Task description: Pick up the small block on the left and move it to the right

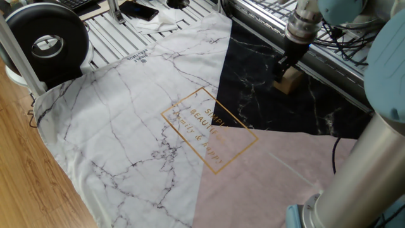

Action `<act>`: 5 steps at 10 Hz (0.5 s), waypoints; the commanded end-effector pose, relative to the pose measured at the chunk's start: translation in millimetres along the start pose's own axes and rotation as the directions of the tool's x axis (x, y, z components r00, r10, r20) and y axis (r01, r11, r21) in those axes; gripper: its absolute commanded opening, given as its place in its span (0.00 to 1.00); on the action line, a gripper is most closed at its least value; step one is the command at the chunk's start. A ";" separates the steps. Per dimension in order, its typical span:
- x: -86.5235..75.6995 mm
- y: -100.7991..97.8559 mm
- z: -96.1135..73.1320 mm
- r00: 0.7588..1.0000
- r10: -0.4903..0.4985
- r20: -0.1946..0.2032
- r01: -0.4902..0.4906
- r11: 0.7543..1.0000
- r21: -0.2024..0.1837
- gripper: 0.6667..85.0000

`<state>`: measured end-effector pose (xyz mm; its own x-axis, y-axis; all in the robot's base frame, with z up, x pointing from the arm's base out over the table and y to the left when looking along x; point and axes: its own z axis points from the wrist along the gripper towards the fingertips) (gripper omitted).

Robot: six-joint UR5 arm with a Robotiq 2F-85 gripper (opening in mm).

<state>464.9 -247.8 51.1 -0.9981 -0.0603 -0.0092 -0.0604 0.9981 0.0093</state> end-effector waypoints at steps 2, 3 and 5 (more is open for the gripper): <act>-20.1 31.9 -39.6 1.000 0.003 0.015 -0.003 1.000 -0.030 0.00; -31.7 55.1 -45.7 0.999 0.003 0.032 -0.001 0.999 -0.051 0.00; -49.9 105.5 -58.6 0.998 0.024 0.052 -0.020 0.997 -0.075 0.00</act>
<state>490.0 -193.2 89.3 -0.9980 -0.0556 -0.0310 -0.0570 0.9974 0.0448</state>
